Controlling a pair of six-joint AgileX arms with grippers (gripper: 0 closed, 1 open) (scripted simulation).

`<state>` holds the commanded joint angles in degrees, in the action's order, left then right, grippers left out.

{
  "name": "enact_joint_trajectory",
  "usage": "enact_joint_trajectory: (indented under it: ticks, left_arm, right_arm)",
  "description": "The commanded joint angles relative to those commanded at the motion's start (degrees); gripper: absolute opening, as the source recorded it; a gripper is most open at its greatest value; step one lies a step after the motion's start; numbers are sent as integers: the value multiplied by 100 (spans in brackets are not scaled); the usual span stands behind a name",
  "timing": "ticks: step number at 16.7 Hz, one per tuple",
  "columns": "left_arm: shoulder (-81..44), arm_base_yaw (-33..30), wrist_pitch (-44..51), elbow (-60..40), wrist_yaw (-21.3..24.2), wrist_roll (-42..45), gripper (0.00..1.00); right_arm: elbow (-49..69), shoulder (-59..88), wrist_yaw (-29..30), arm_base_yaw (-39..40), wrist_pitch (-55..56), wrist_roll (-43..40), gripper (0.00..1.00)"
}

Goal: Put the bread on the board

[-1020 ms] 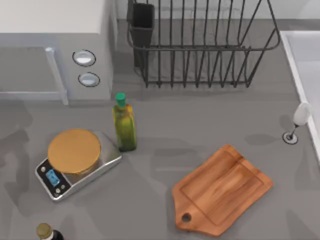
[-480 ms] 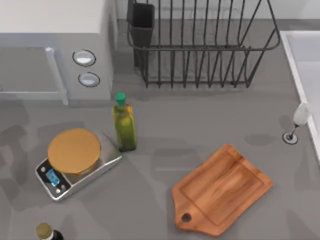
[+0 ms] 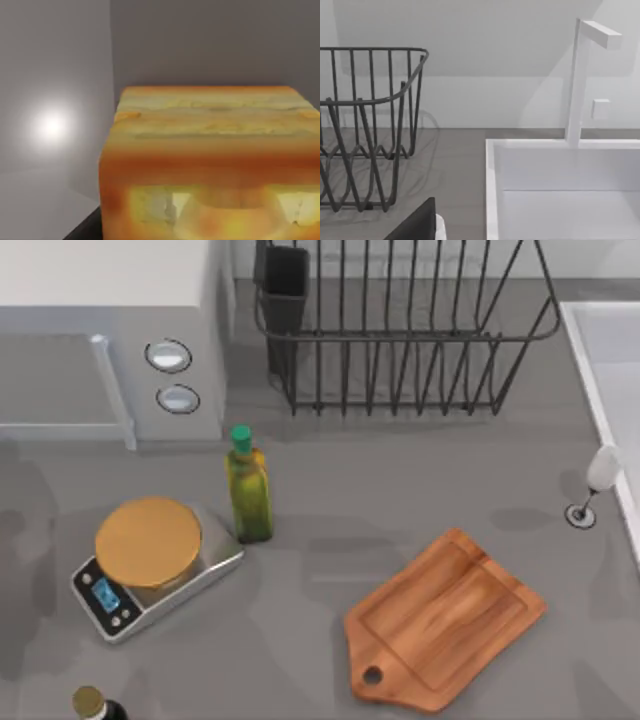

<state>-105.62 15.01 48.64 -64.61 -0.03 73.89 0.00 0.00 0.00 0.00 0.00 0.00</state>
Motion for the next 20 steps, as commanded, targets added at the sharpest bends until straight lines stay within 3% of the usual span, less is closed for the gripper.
enact_joint_trajectory:
  ticks: [11,20]
  left_arm:
    - [-836,68,-433,-375,5,94,100]
    - [-836,68,-433,-375,5,94,32]
  right_arm:
    - [0,0,0,0,0,0,100]
    - [0,0,0,0,0,0,100]
